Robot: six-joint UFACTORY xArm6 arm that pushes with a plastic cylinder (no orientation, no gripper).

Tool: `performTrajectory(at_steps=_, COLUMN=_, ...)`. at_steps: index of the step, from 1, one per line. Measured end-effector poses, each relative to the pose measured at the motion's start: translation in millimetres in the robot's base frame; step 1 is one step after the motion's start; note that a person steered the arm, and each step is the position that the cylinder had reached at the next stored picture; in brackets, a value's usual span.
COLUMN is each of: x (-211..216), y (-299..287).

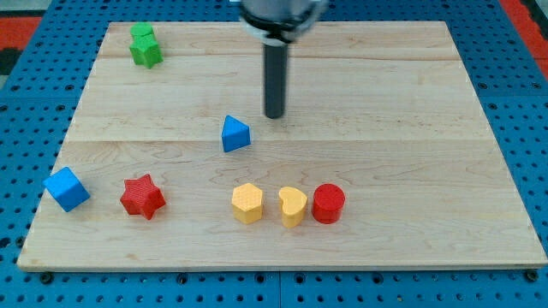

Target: Move the cube into the triangle

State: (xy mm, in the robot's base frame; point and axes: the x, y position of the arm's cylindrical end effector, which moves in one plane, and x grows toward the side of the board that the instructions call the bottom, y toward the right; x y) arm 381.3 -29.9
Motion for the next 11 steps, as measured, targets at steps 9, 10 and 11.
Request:
performTrajectory(at_steps=9, x=147.3, y=-221.4)
performTrajectory(at_steps=10, x=108.1, y=-163.6)
performTrajectory(at_steps=11, x=68.7, y=-110.7)
